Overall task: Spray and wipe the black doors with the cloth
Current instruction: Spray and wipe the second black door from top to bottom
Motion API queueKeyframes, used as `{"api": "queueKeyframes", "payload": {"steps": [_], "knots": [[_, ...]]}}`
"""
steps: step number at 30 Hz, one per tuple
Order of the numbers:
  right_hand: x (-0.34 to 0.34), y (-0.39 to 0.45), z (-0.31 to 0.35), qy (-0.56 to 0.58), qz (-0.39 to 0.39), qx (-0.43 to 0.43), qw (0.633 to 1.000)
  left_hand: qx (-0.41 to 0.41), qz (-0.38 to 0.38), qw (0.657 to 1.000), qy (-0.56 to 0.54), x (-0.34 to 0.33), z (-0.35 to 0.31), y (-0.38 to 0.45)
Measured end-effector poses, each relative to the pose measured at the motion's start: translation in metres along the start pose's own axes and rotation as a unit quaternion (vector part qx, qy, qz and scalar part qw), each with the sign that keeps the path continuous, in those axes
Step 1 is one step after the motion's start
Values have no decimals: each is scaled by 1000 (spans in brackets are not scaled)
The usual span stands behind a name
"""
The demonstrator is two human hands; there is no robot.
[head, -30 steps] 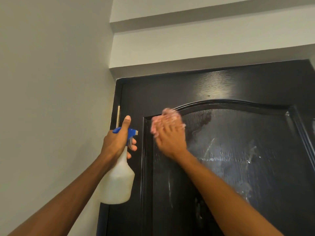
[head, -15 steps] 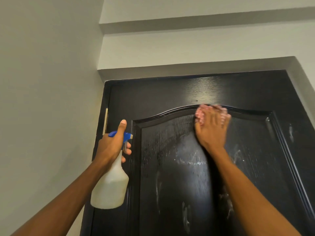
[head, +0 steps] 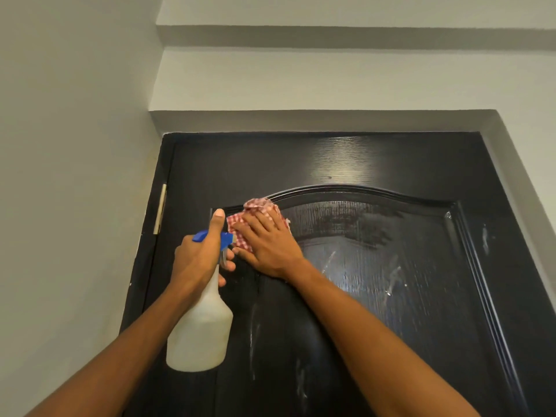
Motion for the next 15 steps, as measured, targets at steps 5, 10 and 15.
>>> {"api": "queueKeyframes", "payload": {"steps": [5,10,15], "knots": [[23,-18,-81,-36,-52,-80,995,7,20,1000,-23,-31,-8,-13],[72,-95,-189,-86,-93,-209,970,25,49,998,-43,-74,-11,-29],[106,-200,-254,-94,-125,-325,933,43,68,995,-58,-119,-17,-58]]}}
Point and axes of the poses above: each hand's wrist, its own y-axis towards the middle knuckle, its own x-axis out of the back of the hand, z = x × y, the point moved 6 cm from there along y, towards the middle knuckle, and after that the axes turned 11 degrees about -z, right-handed, at the moved point
